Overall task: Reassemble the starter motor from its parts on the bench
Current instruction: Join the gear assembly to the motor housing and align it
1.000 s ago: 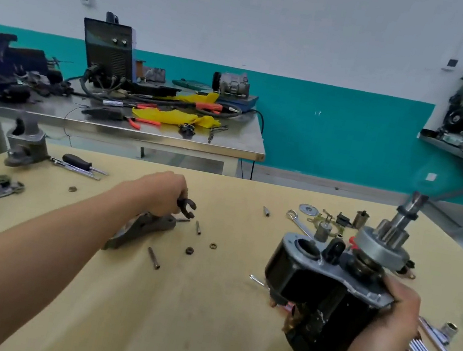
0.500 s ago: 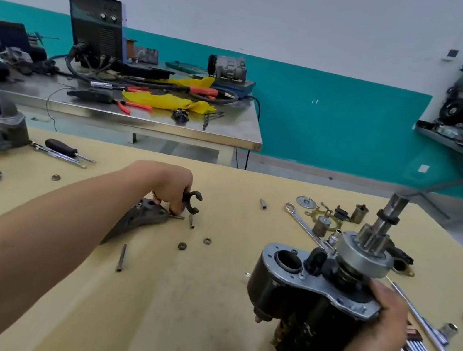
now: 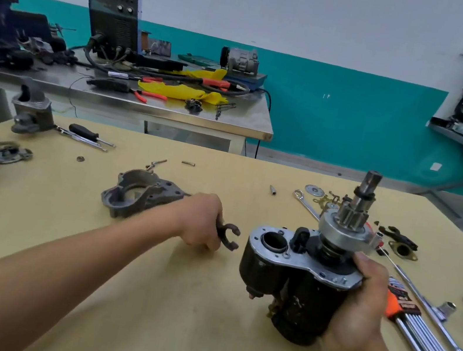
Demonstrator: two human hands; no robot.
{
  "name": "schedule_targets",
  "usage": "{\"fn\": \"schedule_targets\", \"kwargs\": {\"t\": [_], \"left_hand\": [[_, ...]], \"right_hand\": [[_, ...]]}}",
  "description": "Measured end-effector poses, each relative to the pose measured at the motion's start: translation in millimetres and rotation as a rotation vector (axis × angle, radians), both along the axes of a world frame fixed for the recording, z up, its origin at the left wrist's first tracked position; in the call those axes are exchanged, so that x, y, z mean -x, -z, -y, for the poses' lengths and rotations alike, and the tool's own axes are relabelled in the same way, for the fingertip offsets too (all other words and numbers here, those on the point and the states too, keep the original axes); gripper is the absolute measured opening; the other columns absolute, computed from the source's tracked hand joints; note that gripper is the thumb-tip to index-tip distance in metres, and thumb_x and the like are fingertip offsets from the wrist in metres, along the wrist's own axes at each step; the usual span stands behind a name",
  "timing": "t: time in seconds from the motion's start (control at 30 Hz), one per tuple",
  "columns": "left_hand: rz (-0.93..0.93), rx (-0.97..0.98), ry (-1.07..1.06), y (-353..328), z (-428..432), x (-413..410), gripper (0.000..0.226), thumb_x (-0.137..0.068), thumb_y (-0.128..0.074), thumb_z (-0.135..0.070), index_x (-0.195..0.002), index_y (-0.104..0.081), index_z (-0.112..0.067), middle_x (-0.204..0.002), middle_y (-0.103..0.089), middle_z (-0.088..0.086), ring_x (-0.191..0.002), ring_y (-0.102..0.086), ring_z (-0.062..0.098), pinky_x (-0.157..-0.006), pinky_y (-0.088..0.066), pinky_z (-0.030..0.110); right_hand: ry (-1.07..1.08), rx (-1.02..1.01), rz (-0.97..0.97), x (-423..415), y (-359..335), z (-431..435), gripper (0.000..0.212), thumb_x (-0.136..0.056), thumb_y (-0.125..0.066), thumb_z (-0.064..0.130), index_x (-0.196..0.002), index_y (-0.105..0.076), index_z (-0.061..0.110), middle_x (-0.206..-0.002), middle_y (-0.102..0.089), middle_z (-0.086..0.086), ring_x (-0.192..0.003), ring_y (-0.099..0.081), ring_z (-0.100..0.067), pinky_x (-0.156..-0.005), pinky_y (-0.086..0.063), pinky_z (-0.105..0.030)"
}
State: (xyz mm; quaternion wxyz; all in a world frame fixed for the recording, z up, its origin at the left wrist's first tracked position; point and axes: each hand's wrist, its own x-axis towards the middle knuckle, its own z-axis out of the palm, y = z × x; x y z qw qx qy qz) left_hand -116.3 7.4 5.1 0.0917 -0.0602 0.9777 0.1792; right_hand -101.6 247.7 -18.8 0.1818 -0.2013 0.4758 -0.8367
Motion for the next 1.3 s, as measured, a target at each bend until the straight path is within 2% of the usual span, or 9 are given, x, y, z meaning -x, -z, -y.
{"fn": "schedule_targets", "kwargs": {"t": [0.13, 0.27, 0.4, 0.47, 0.6, 0.9, 1.03, 1.13, 1.3], "left_hand": [[-0.065, -0.189, -0.042, -6, 10, -17, 0.019, -0.077, -0.083, -0.018, -0.069, -0.067, -0.022, -0.074, -0.068, 0.0, -0.06, -0.056, 0.014, -0.042, -0.042, 0.017], [-0.26, -0.599, -0.163, -20, 29, -49, 0.023, -0.078, -0.084, -0.013, -0.097, -0.074, -0.019, -0.097, -0.073, 0.005, -0.073, -0.058, 0.016, -0.056, -0.047, 0.025], [-0.429, -0.885, -0.128, -32, 23, -81, 0.023, -0.094, -0.067, -0.019, -0.116, -0.069, -0.025, -0.075, -0.063, -0.015, -0.064, -0.053, 0.004, -0.061, -0.047, 0.023], [-0.564, -0.789, -0.028, -35, 9, -95, 0.016, -0.099, -0.059, -0.034, -0.112, -0.069, -0.031, -0.072, -0.062, -0.02, -0.062, -0.053, -0.001, -0.057, -0.046, 0.017], [-0.777, -0.475, 0.181, -39, -28, -108, 0.014, -0.09, -0.055, -0.046, -0.097, -0.066, -0.041, -0.095, -0.061, -0.015, -0.09, -0.062, 0.006, -0.072, -0.049, 0.015], [-0.919, -0.429, 0.329, -34, -46, -100, 0.01, -0.093, -0.058, -0.031, -0.099, -0.066, -0.034, -0.096, -0.057, -0.005, -0.092, -0.057, 0.014, -0.075, -0.048, 0.015], [-0.961, -0.339, 0.36, -41, -48, -97, 0.008, -0.095, -0.061, -0.03, -0.099, -0.068, -0.03, -0.094, -0.057, -0.008, -0.091, -0.056, 0.009, -0.074, -0.044, 0.011], [-0.957, -0.314, 0.381, -46, -52, -95, 0.008, -0.094, -0.062, -0.028, -0.098, -0.068, -0.031, -0.093, -0.057, -0.01, -0.092, -0.056, 0.008, -0.074, -0.043, 0.01], [-1.04, -0.353, 0.347, -40, -63, -91, 0.008, -0.094, -0.062, -0.023, -0.1, -0.063, -0.029, -0.098, -0.059, -0.014, -0.093, -0.059, 0.006, -0.078, -0.044, 0.01]], "right_hand": [[-0.029, -0.051, -0.027, 0, 4, 1, 0.071, -0.046, -0.074, 0.069, -0.092, -0.078, 0.015, -0.079, -0.071, -0.019, -0.063, -0.066, -0.032, -0.056, -0.055, -0.039], [-0.026, -0.052, -0.028, -3, 9, 6, 0.059, -0.058, -0.067, 0.064, -0.093, -0.079, 0.017, -0.082, -0.073, -0.017, -0.066, -0.068, -0.031, -0.059, -0.056, -0.04], [-0.022, -0.044, -0.023, -7, 14, 14, 0.058, -0.069, -0.048, 0.059, -0.094, -0.079, 0.016, -0.082, -0.073, -0.019, -0.066, -0.068, -0.034, -0.059, -0.056, -0.042], [-0.014, -0.064, -0.025, -10, 13, 18, 0.06, -0.068, -0.049, 0.059, -0.093, -0.078, 0.013, -0.081, -0.072, -0.021, -0.066, -0.067, -0.034, -0.058, -0.055, -0.041], [0.001, -0.035, -0.019, -11, 12, 20, 0.056, -0.067, -0.051, 0.054, -0.092, -0.078, 0.011, -0.086, -0.071, -0.022, -0.07, -0.067, -0.031, -0.06, -0.056, -0.039], [0.065, -0.074, -0.005, -12, 10, 17, 0.067, -0.077, -0.045, 0.049, -0.117, -0.067, 0.0, -0.114, -0.067, -0.03, -0.094, -0.064, -0.034, -0.08, -0.049, -0.04], [0.043, -0.115, -0.029, -10, 9, 16, 0.073, -0.065, -0.053, 0.057, -0.111, -0.069, 0.002, -0.101, -0.071, -0.021, -0.088, -0.066, -0.027, -0.075, -0.051, -0.036], [0.061, -0.104, -0.028, -8, 10, 17, 0.063, -0.064, -0.054, 0.057, -0.1, -0.075, 0.011, -0.1, -0.072, -0.018, -0.092, -0.065, -0.028, -0.081, -0.049, -0.039], [0.031, -0.069, 0.027, -6, 12, 17, 0.073, -0.072, -0.049, 0.053, -0.119, -0.066, 0.0, -0.106, -0.068, -0.025, -0.095, -0.06, -0.034, -0.084, -0.046, -0.041]]}}
